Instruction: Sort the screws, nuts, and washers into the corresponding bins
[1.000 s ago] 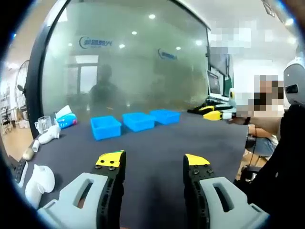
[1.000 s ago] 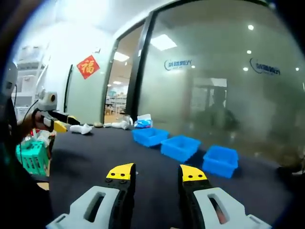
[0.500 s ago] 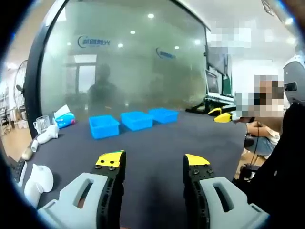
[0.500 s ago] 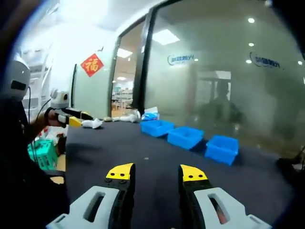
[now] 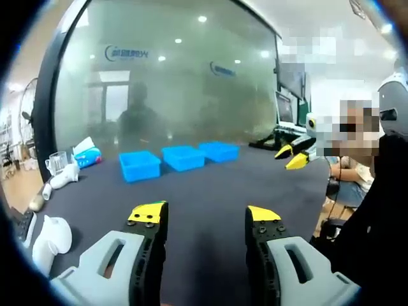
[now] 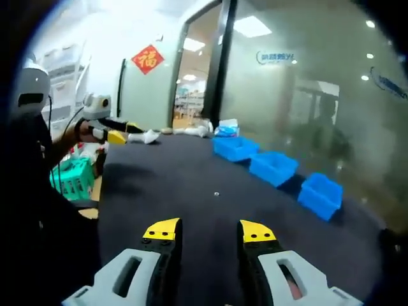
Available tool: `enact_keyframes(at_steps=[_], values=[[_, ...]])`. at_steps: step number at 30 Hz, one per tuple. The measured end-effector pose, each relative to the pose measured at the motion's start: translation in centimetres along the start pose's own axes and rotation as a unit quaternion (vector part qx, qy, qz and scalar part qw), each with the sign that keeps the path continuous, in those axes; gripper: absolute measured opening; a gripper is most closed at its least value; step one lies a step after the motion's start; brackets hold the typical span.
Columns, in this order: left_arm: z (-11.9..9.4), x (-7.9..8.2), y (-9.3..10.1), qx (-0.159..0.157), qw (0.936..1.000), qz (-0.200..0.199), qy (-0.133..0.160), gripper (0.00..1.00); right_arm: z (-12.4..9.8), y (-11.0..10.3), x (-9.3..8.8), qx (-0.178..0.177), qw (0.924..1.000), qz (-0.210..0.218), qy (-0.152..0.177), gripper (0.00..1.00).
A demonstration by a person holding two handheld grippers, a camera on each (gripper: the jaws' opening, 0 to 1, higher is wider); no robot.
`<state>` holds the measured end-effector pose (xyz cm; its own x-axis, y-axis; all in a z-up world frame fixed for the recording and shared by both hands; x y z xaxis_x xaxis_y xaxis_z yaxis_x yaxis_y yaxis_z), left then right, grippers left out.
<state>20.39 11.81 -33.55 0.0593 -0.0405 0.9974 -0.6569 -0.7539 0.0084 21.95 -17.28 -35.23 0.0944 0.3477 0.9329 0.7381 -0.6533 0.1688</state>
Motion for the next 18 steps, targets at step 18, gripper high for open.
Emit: enact_keyframes(at_steps=[18], values=[[-0.1, -1.1, -0.3, 0.000, 0.9999, -0.011, -0.009, 0.46, 7.6, 0.7, 1.8, 0.086, 0.9898, -0.060, -0.097, 0.29]])
Point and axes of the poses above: the point that each gripper's makers call its tool centre point, and the gripper's own axes: z roughly forward along the fingers, y roughly to its right, x roughly out of its top, the point moved 2 cm from there along -z, roughly backward along the fingers, and after that the axes turned 5 degrees about y, right-handed, at the moved point
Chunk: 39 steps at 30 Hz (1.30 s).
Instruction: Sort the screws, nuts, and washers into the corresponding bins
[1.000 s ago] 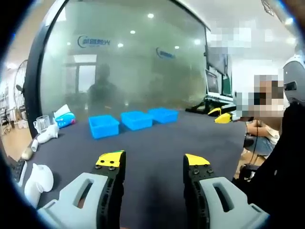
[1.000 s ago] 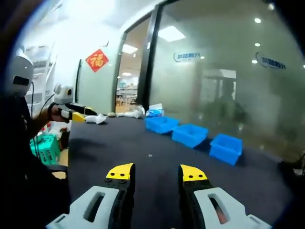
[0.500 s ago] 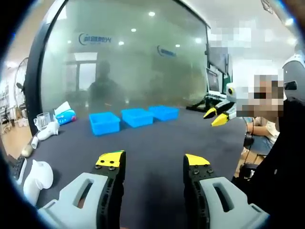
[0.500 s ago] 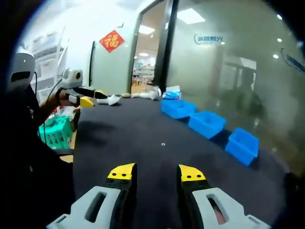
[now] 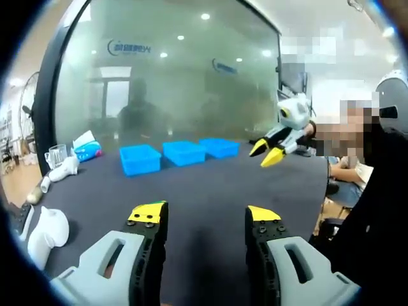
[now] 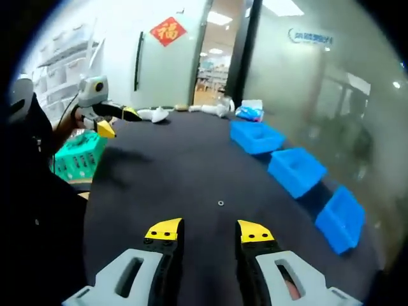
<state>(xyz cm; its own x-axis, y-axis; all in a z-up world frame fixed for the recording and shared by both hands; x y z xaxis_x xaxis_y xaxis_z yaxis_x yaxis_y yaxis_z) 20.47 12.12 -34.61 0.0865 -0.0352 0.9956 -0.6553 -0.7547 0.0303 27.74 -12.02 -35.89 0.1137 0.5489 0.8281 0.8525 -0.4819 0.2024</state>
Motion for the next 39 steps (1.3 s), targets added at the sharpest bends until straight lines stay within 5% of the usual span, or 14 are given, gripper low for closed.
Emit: enact_keyframes(at_steps=[20, 39], values=[[-0.4, -0.7, -0.8, 0.006, 1.0000, -0.005, -0.004, 0.46, 7.3, 0.9, -1.2, 0.061, 0.9935, 0.010, -0.095, 0.24], [-0.7, -1.2, -1.3, 0.014, 0.9998, -0.013, -0.006, 0.46, 9.6, 1.0, -2.0, 0.075, 0.9889, 0.015, -0.127, 0.16]])
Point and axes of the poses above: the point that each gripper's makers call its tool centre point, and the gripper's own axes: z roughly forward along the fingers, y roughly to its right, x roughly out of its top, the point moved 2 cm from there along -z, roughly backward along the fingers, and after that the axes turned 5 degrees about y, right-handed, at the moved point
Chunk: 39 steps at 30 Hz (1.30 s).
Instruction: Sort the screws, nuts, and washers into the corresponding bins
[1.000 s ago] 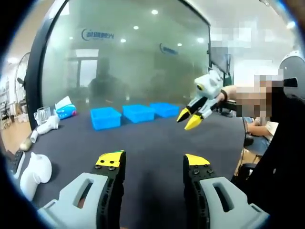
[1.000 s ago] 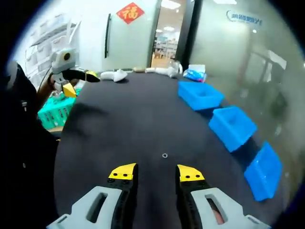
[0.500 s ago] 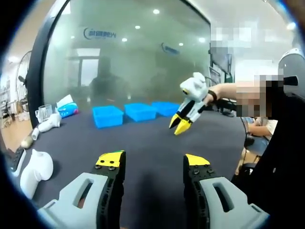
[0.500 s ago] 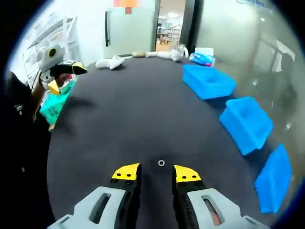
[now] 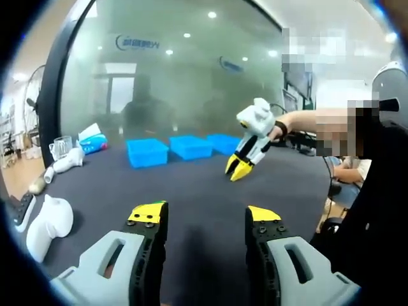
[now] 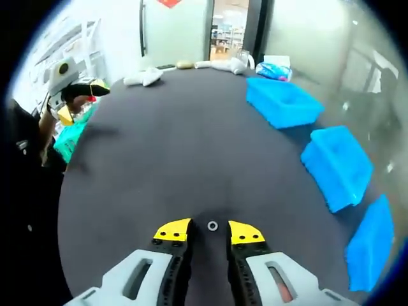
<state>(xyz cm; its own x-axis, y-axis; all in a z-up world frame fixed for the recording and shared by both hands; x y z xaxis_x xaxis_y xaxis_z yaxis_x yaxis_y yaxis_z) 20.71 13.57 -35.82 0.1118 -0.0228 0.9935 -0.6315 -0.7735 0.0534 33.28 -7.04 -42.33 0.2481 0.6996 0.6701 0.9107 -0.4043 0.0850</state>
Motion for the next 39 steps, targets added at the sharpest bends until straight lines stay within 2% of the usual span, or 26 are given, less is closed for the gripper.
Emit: enact_keyframes(at_steps=[6, 11, 20, 25, 28, 30, 36, 39], values=[[-0.1, 0.0, -0.2, 0.001, 1.0000, 0.000, 0.000, 0.46, 0.0, -0.1, 0.0, 0.006, 0.9999, 0.015, -0.001, 0.11], [0.0, 0.1, 0.0, -0.001, 1.0000, 0.000, 0.001, 0.46, 0.0, -0.6, 0.0, 0.008, 0.9999, -0.006, -0.006, 0.04], [0.0, 0.3, -0.1, 0.002, 1.0000, 0.002, 0.004, 0.46, -0.3, -0.8, 0.1, -0.002, 0.9999, -0.012, 0.007, 0.04], [0.0, 0.6, -0.2, 0.004, 1.0000, 0.004, 0.007, 0.46, -1.5, -1.2, 0.8, -0.010, 0.9989, 0.001, 0.047, 0.04], [0.1, 0.8, -0.2, 0.004, 0.9999, 0.004, 0.011, 0.46, -2.7, -1.3, 1.4, -0.027, 0.9958, 0.016, 0.086, 0.04], [0.2, 1.1, -0.2, 0.005, 0.9999, 0.005, 0.015, 0.46, -3.4, -1.2, 1.2, -0.041, 0.9944, 0.019, 0.096, 0.04], [0.2, 1.5, -0.1, 0.004, 0.9998, 0.007, 0.019, 0.46, -6.7, -1.4, 1.1, -0.102, 0.9776, 0.046, 0.178, 0.04], [0.3, 1.7, 0.0, 0.003, 0.9997, 0.009, 0.021, 0.46, -8.2, -1.8, 1.0, -0.127, 0.9646, 0.066, 0.222, 0.04]])
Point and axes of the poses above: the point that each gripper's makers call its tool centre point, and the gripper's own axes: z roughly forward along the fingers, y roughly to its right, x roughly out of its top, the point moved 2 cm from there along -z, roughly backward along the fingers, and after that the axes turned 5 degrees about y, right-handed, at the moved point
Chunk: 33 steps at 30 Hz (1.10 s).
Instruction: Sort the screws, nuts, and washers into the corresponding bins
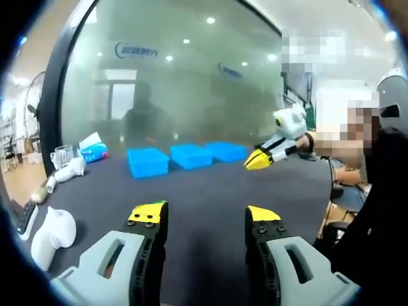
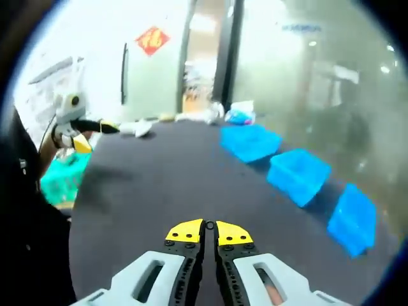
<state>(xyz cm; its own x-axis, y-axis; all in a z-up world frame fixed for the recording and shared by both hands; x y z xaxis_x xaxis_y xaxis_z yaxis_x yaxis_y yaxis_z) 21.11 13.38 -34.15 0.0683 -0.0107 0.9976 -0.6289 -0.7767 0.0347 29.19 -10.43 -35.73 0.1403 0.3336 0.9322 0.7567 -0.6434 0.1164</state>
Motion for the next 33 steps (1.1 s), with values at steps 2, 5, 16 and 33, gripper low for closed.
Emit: enact_keyframes(at_steps=[2, 5, 16, 33], values=[[0.1, 0.3, 0.1, -0.001, 1.0000, 0.001, 0.002, 0.46, -1.0, -0.2, 0.1, -0.013, 0.9997, 0.003, 0.019, 0.04], [0.2, 0.6, 0.5, -0.004, 1.0000, 0.005, 0.004, 0.46, -2.3, -0.4, 0.2, -0.034, 0.9985, 0.001, 0.042, 0.04], [0.4, 1.3, 1.1, -0.006, 0.9999, 0.003, 0.016, 0.46, -5.9, -0.2, 0.8, -0.088, 0.9877, 0.057, 0.117, 0.04], [0.0, 1.2, 0.5, 0.004, 0.9998, -0.002, 0.021, 0.46, -0.3, 6.8, 6.1, -0.138, 0.9783, 0.059, 0.143, 0.04]])
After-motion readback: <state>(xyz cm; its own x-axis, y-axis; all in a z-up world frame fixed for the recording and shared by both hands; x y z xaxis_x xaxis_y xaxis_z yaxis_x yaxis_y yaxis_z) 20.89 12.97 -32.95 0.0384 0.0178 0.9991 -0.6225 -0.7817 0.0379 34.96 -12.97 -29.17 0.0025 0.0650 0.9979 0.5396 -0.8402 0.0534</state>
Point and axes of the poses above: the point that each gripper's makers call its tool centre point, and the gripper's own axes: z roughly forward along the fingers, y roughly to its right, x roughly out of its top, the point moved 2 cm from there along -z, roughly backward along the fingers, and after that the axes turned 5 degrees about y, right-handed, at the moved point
